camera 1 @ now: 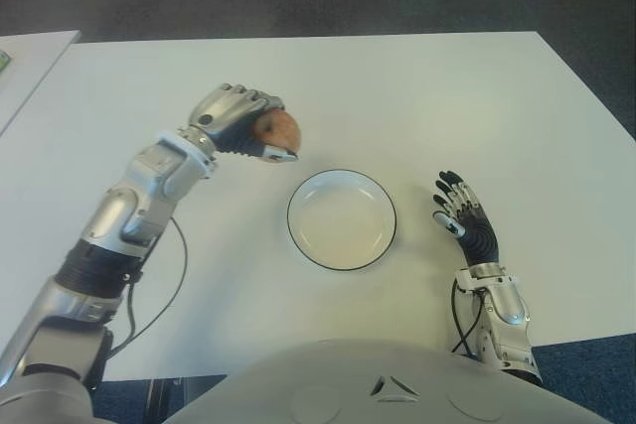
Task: Put the apples into the plate.
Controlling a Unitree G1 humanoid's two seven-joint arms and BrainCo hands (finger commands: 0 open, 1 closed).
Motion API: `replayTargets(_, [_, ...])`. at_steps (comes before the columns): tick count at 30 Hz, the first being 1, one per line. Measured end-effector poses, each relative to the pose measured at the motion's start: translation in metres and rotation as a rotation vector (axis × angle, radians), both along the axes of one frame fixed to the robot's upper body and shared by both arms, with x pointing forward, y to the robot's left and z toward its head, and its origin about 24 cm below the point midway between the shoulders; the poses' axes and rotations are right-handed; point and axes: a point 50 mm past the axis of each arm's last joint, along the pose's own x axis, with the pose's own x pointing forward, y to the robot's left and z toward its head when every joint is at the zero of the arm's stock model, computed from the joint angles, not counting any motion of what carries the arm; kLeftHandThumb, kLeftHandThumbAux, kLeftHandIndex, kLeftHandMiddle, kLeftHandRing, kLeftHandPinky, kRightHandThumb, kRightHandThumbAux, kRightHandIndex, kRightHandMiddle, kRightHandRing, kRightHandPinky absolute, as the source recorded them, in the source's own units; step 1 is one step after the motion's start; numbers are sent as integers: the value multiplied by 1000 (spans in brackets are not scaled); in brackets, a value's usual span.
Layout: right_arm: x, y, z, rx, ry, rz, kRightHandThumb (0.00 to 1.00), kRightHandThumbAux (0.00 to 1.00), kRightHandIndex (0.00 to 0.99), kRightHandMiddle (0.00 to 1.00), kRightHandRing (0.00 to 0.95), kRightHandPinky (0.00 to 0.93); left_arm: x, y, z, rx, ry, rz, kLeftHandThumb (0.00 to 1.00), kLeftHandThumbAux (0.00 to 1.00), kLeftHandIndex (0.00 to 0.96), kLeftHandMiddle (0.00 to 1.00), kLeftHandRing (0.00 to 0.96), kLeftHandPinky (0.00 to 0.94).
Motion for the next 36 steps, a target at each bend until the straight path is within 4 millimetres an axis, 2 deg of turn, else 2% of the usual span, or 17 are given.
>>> replayTargets(5, [1, 2, 1, 2, -4, 3, 210, 622, 81, 105, 64, 79, -7, -23, 6, -13, -14, -66, 750, 694, 444, 819, 807, 704])
replayTargets(14, [1, 3, 0, 8, -4, 5, 212, 609, 81, 107, 67, 86, -19, -51, 6, -5, -14, -162, 751, 693, 444, 815, 811, 755])
replayTargets(27, [0, 6, 1, 25, -8, 4, 233, 614, 86, 109, 73, 91, -30, -86, -17, 32, 32, -272, 754, 691, 446, 802, 798, 777])
replayTargets(36, [-1, 9, 1, 41, -17, -2, 239, 610, 92, 111, 75, 94, -32, -95, -36, 40, 114, -283, 755, 690, 446, 788, 778, 762])
